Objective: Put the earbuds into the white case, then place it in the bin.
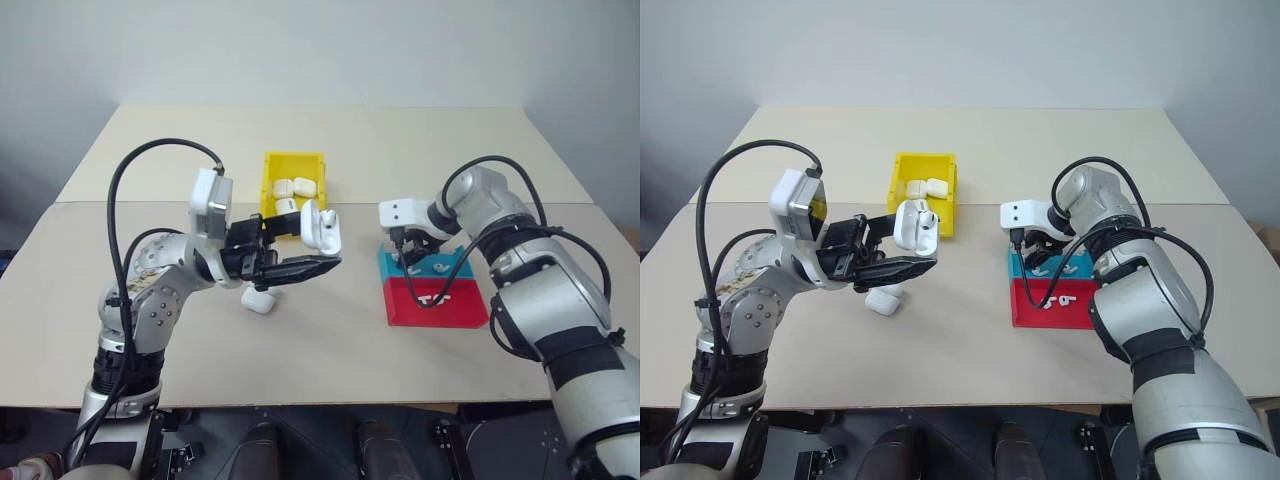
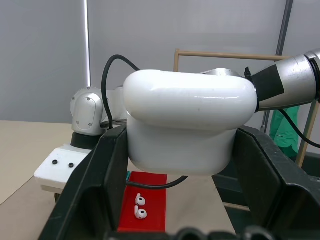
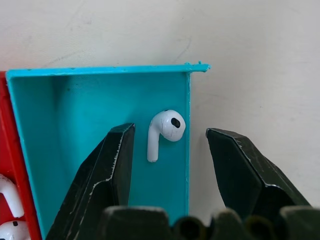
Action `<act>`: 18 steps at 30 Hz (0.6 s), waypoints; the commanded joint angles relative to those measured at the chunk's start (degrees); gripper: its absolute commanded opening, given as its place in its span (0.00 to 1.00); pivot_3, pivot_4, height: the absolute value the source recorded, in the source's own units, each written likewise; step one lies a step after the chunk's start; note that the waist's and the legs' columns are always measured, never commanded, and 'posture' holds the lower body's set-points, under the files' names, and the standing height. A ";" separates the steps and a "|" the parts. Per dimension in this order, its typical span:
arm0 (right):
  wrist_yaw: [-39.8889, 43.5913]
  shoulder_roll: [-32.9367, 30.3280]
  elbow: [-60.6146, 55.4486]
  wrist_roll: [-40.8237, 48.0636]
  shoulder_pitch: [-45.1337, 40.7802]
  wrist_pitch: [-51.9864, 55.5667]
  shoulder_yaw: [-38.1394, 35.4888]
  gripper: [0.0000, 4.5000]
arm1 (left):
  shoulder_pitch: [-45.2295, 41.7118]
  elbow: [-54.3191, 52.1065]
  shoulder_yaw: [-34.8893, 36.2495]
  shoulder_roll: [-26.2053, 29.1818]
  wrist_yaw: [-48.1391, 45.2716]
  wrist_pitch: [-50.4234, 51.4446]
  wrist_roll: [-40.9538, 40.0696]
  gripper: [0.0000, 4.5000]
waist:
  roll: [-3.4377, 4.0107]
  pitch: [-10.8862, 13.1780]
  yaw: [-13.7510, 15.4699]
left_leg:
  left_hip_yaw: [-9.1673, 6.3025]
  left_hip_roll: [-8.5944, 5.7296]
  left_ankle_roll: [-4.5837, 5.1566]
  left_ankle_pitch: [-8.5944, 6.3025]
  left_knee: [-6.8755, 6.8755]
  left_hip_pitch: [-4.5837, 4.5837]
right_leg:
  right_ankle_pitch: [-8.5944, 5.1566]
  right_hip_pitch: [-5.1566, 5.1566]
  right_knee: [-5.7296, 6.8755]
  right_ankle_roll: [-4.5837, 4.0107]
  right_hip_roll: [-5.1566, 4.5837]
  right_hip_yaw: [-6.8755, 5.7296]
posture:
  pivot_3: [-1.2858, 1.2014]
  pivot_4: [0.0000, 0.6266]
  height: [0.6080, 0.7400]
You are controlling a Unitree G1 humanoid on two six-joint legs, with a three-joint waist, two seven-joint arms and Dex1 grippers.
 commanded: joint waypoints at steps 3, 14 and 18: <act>-0.25 0.02 0.30 0.01 -1.73 0.21 -1.74 0.61 | -0.19 -1.41 0.92 0.67 0.13 -0.42 -0.92 0.63 | 0.00 0.00 -0.18 | 0.00 0.00 0.00 0.00 0.00 0.00 | 0.00 0.00 0.00 0.00 0.00 0.00 | 0.52 0.24 1.00; 0.29 -0.18 0.02 0.17 -0.51 -0.15 -2.05 0.13 | 0.08 -2.03 0.96 1.54 0.15 -0.04 -1.36 0.63 | 0.00 0.00 -0.82 | -0.01 0.00 0.00 0.00 0.00 0.00 | 0.00 0.00 0.02 0.00 0.00 0.00 | 0.52 0.24 1.00; 0.36 -0.35 -0.25 0.39 -0.23 0.14 -2.48 0.13 | 0.07 -2.09 0.98 1.91 0.08 0.13 -1.53 0.63 | 0.00 0.00 -0.85 | -0.01 0.00 0.00 0.00 0.00 0.00 | 0.00 0.00 0.01 0.00 0.00 0.00 | 0.52 0.24 1.00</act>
